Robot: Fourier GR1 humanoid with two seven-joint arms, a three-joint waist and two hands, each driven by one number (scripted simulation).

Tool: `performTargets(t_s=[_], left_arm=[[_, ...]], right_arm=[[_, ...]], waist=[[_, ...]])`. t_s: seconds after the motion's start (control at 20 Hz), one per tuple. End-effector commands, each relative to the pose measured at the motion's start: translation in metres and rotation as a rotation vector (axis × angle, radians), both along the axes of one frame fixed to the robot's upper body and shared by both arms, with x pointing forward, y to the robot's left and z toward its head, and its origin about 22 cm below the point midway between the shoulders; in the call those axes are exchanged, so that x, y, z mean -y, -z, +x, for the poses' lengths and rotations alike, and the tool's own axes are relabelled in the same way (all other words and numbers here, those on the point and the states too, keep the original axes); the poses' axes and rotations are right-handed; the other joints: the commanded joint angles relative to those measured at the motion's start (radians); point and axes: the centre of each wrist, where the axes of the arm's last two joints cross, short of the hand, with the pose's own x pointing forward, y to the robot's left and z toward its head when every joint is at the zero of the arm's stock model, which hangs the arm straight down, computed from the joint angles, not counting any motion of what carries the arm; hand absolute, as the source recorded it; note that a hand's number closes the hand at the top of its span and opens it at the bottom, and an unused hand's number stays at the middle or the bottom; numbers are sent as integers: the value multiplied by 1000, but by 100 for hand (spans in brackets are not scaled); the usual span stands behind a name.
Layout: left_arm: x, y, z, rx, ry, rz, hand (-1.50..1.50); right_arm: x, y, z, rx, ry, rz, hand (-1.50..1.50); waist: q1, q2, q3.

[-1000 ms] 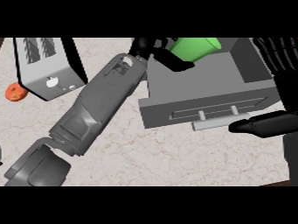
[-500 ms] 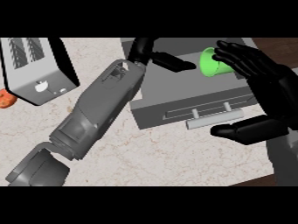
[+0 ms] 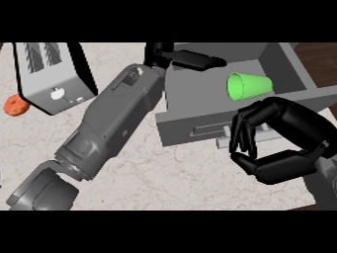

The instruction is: Pick up the cup, place it into the drawer and close the drawer

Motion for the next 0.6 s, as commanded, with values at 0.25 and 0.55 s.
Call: performTargets(t_s=[0.25, 0.55], left_arm=[[-2, 4, -1, -11, -46, -63, -150], [-9, 14, -3, 0, -30, -135, -150]], right_arm=[[2, 12, -9, 117, 132, -437, -150], [-11, 91, -13, 39, 226, -554, -150]], waist=[[109, -21, 2], [155, -28, 1]])
